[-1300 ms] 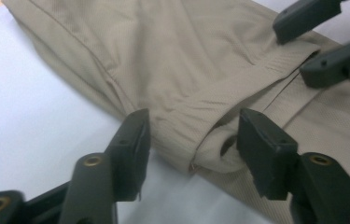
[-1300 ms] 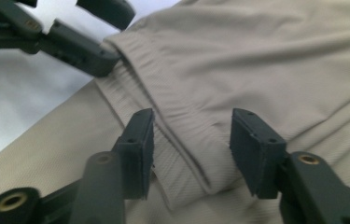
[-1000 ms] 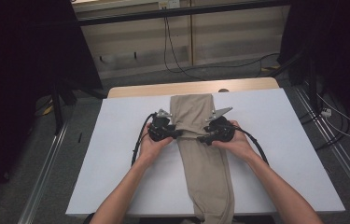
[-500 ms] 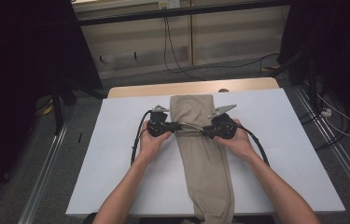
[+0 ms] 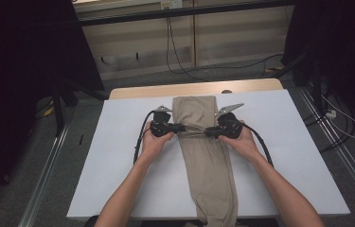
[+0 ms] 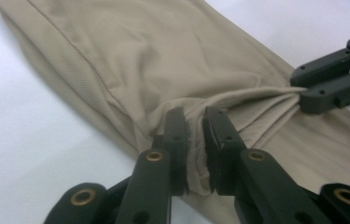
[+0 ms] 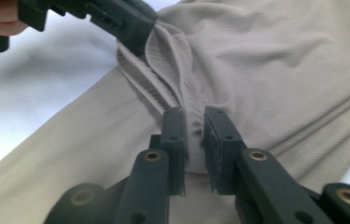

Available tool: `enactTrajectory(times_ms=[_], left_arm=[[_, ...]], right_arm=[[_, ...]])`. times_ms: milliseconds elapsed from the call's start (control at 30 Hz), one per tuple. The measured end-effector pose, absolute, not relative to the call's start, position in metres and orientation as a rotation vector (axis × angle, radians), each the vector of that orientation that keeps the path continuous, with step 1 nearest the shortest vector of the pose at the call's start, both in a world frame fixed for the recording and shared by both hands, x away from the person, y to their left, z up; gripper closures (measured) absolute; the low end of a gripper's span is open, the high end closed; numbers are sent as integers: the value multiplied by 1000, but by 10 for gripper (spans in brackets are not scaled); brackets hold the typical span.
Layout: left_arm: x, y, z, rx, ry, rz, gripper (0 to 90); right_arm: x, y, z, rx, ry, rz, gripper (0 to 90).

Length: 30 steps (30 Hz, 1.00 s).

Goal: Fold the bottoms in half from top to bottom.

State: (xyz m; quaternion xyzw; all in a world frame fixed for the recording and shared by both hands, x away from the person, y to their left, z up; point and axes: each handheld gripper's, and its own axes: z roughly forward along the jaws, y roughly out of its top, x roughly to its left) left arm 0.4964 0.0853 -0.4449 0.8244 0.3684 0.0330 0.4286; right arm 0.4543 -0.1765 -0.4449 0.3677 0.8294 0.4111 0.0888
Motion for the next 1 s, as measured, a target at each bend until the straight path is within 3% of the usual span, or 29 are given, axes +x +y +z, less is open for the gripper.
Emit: enactTrajectory(times_ms=[167,467,867,1000], left_arm=[[495,82,-440,2072,927,110,861],[471,75,-409,2066,826,119,869],[412,70,-399,2128,717,89,869],[393,77,-396,2110,709,24,869]], right_arm=[[455,-172,-440,1085,2453,1174,843],[450,-187,-408,1068,2412,1239,846],[389,-201,-403,1040,2475,1298,846],[370,-205,-403,1042,2497,1351,845]])
